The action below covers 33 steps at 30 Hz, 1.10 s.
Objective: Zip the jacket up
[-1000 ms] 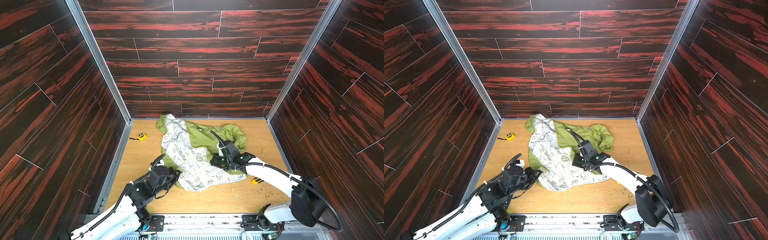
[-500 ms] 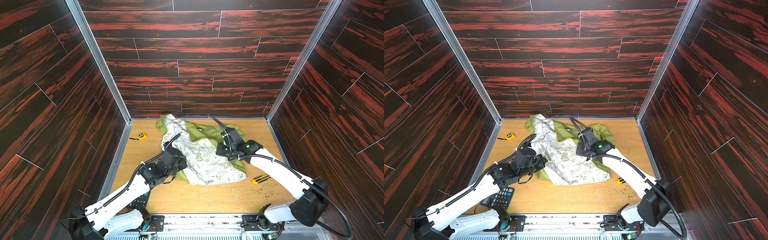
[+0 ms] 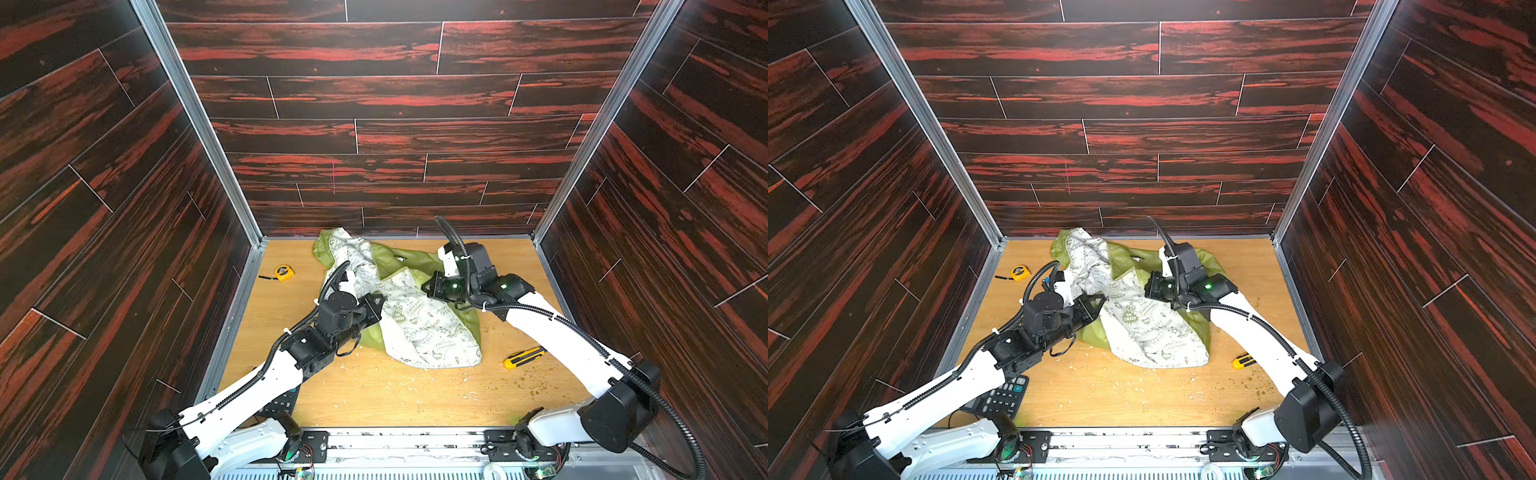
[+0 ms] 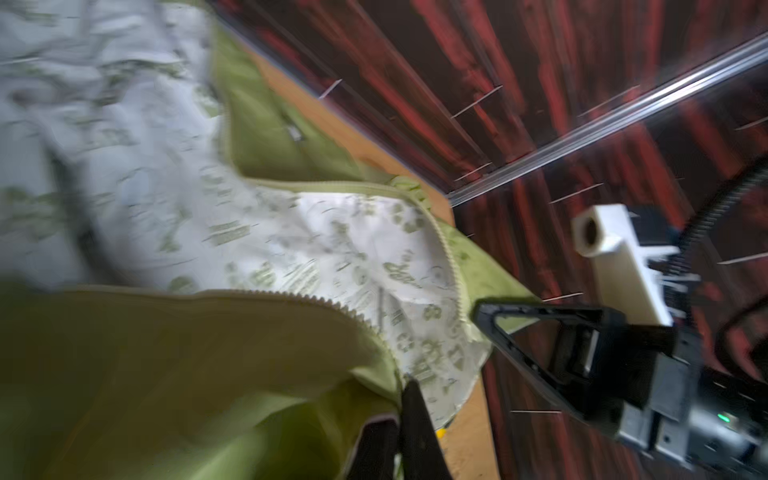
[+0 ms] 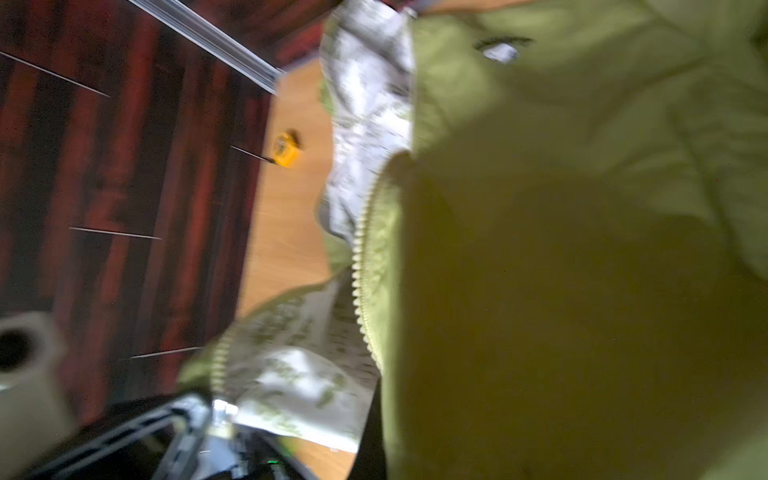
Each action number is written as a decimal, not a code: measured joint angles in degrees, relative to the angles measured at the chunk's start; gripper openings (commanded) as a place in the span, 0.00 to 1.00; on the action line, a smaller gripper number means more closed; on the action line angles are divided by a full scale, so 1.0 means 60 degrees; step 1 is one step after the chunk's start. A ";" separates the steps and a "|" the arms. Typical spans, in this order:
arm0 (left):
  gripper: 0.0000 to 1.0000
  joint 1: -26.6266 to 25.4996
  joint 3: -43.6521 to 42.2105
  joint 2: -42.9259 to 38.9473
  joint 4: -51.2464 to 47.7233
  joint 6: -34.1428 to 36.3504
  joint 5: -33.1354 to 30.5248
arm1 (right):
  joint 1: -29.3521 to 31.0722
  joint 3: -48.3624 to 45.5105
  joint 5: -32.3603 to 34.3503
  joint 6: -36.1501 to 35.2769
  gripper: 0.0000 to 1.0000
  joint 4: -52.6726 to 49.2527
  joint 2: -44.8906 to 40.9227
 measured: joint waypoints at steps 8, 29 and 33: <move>0.00 0.0069 -0.0379 0.0313 0.2645 -0.0200 0.0484 | -0.0787 -0.0922 -0.2273 0.1508 0.00 0.2732 -0.0692; 0.00 0.0091 -0.0805 0.1625 0.7042 -0.0601 0.1104 | -0.0670 -0.1796 -0.3679 0.4189 0.00 0.6237 -0.0783; 0.00 0.0091 -0.0769 0.1967 0.7599 -0.0965 0.1115 | -0.0623 -0.1814 -0.3501 0.4342 0.00 0.6557 -0.0783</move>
